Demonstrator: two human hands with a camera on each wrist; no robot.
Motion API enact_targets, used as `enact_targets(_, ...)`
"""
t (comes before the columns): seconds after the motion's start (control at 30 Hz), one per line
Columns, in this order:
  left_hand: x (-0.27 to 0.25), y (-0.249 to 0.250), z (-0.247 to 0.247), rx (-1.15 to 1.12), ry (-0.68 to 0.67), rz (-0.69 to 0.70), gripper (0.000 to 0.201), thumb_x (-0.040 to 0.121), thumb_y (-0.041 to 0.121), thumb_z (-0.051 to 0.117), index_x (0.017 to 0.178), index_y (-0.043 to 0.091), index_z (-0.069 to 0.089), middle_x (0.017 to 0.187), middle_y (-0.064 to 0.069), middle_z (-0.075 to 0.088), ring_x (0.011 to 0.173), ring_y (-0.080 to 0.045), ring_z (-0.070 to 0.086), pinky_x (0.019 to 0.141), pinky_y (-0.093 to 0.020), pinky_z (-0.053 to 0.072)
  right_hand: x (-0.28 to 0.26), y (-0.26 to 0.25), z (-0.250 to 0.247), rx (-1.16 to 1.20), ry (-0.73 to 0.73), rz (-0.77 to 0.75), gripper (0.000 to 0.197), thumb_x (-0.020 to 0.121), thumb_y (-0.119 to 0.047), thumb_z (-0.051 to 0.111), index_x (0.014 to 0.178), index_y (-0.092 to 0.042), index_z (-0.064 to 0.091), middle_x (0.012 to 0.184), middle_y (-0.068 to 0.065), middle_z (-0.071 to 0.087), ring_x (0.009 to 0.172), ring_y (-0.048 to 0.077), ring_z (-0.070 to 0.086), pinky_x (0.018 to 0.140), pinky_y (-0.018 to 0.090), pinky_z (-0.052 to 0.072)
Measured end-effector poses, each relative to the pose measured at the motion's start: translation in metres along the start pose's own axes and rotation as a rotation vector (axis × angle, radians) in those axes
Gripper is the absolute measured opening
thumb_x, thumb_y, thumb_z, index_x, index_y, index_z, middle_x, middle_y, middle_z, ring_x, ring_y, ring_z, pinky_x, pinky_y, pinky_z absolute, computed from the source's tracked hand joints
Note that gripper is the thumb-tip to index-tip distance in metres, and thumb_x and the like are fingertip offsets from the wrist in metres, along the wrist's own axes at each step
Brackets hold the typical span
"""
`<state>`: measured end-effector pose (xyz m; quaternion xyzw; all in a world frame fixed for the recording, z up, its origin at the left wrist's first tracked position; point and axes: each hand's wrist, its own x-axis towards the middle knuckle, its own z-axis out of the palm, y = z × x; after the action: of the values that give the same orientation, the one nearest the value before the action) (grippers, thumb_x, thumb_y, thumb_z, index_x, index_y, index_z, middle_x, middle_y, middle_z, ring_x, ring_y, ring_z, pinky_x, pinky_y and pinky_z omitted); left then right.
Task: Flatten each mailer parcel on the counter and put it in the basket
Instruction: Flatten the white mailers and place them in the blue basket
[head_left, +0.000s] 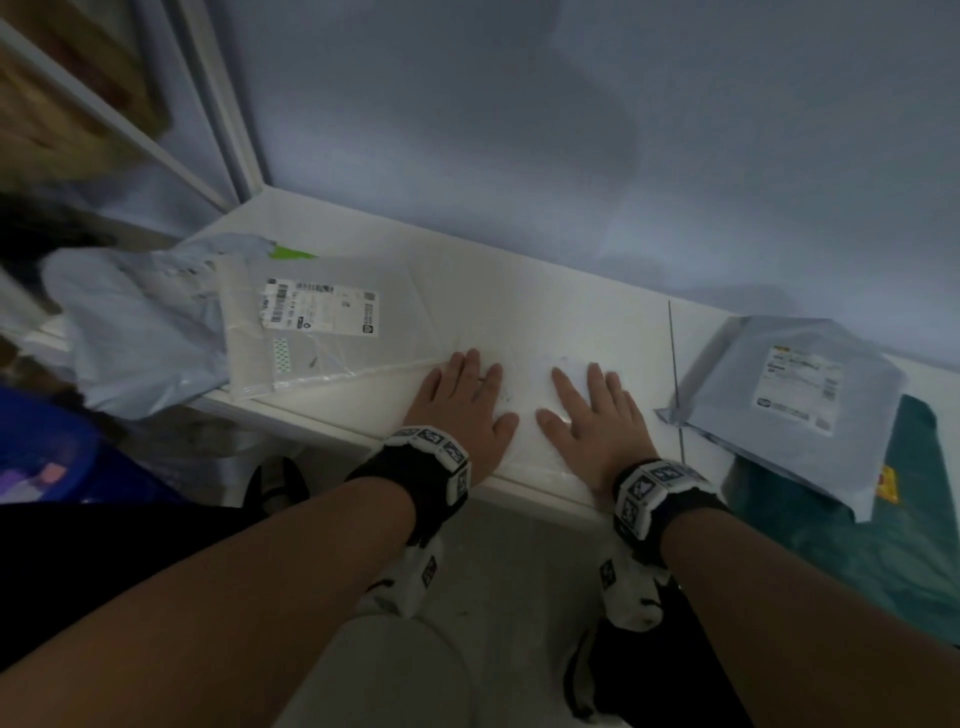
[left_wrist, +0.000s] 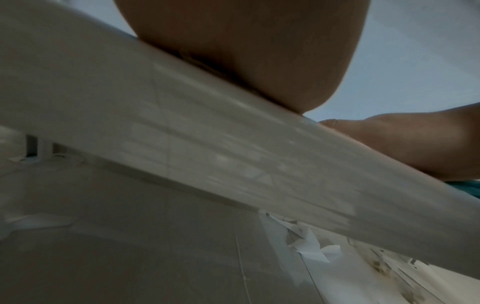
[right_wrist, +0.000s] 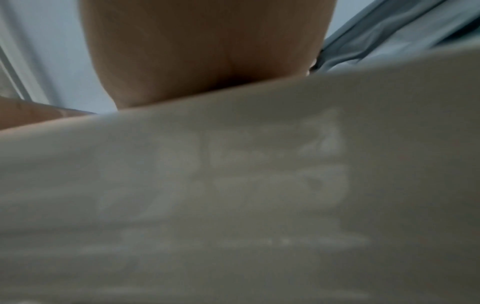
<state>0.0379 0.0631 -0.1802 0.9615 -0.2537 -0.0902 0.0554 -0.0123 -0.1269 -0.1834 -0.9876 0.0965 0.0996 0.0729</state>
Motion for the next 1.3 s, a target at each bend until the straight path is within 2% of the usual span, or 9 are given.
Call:
enact_targets(0.4, 0.0, 0.002, 0.003, 0.026, 0.013, -0.01, 0.069, 0.098, 0.054, 0.015, 0.155, 0.02, -0.003, 0.161, -0.01, -0.012, 0.149, -0.025, -0.008, 0.12, -0.043, -0.001, -0.004, 0.0, 0.006, -0.022, 0.05, -0.009, 0.068, 0.094, -0.069, 0.015, 0.154, -0.043, -0.002, 0.165, 0.008, -0.009, 0.151, 0.028, -0.007, 0.123, 0.041, 0.0)
enact_targets(0.53, 0.0, 0.003, 0.002, 0.013, 0.001, -0.015, 0.069, 0.097, 0.054, 0.017, 0.155, 0.021, -0.002, 0.161, -0.009, -0.012, 0.149, -0.024, -0.008, 0.12, -0.042, -0.002, -0.001, 0.0, -0.006, 0.064, -0.032, 0.016, 0.072, 0.094, -0.068, 0.029, 0.155, -0.039, 0.003, 0.165, 0.007, -0.006, 0.151, 0.027, -0.004, 0.122, 0.04, 0.002)
enact_targets(0.63, 0.0, 0.001, 0.002, 0.003, -0.006, -0.008, 0.068, 0.097, 0.054, 0.018, 0.155, 0.022, -0.001, 0.161, -0.009, -0.011, 0.149, -0.024, -0.007, 0.12, -0.041, -0.002, -0.001, 0.004, -0.027, 0.249, 0.008, 0.102, 0.076, 0.092, -0.053, 0.051, 0.155, -0.027, 0.018, 0.162, 0.01, 0.016, 0.148, 0.03, 0.016, 0.119, 0.04, 0.018)
enact_targets(0.77, 0.0, 0.0, 0.003, -0.002, -0.011, -0.008, 0.068, 0.097, 0.054, 0.017, 0.155, 0.022, -0.001, 0.161, -0.008, -0.011, 0.149, -0.023, -0.007, 0.12, -0.041, -0.002, -0.004, 0.022, -0.046, 0.392, 0.021, 0.422, 0.068, 0.088, -0.04, 0.059, 0.147, -0.017, 0.033, 0.143, 0.014, 0.045, 0.127, 0.035, 0.047, 0.104, 0.042, 0.043)
enact_targets(0.83, 0.0, 0.0, 0.004, 0.0, -0.016, -0.008, 0.068, 0.097, 0.054, 0.017, 0.155, 0.022, -0.001, 0.161, -0.008, -0.011, 0.149, -0.023, -0.007, 0.12, -0.041, -0.002, 0.0, 0.031, -0.048, 0.528, -0.014, 0.524, 0.057, 0.086, -0.034, 0.06, 0.134, -0.004, 0.048, 0.124, 0.017, 0.06, 0.104, 0.033, 0.062, 0.081, 0.037, 0.055)
enact_targets(0.9, 0.0, 0.0, 0.004, -0.01, -0.019, -0.007, 0.068, 0.097, 0.054, 0.017, 0.155, 0.023, -0.002, 0.161, -0.007, -0.012, 0.149, -0.023, -0.007, 0.12, -0.041, -0.003, 0.003, 0.037, -0.05, 0.627, -0.037, 0.541, 0.041, 0.087, -0.031, 0.062, 0.109, 0.004, 0.062, 0.101, 0.019, 0.067, 0.082, 0.031, 0.064, 0.061, 0.031, 0.051)
enact_targets(1.07, 0.011, -0.006, -0.007, -0.103, -0.156, -0.024, 0.072, 0.096, 0.055, 0.029, 0.155, 0.026, -0.003, 0.161, -0.003, -0.014, 0.149, -0.021, -0.009, 0.12, -0.038, -0.003, 0.007, 0.04, -0.056, 0.738, -0.157, 0.418, 0.017, 0.084, -0.03, 0.064, 0.089, -0.014, 0.062, 0.114, 0.019, 0.068, 0.105, 0.038, 0.066, 0.092, 0.051, 0.054)
enact_targets(1.13, 0.021, -0.015, -0.022, -0.211, -0.206, -0.076, 0.078, 0.094, 0.053, 0.041, 0.154, 0.027, 0.001, 0.162, -0.003, -0.01, 0.149, -0.024, -0.004, 0.121, -0.037, 0.002, 0.004, 0.036, -0.069, 0.851, -0.126, 0.382, 0.019, 0.083, -0.025, 0.062, 0.09, -0.008, 0.065, 0.103, 0.02, 0.07, 0.093, 0.04, 0.069, 0.085, 0.056, 0.056)
enact_targets(1.3, 0.024, -0.038, -0.097, -0.521, -0.068, -0.262, 0.078, 0.091, 0.042, 0.059, 0.153, 0.018, 0.018, 0.155, -0.014, 0.028, 0.134, -0.032, 0.041, 0.105, -0.034, 0.038, -0.01, 0.015, -0.126, 1.03, -0.008, 0.248, 0.012, 0.097, -0.008, 0.055, 0.089, -0.007, 0.064, 0.088, 0.017, 0.065, 0.079, 0.029, 0.062, 0.07, 0.039, 0.051)
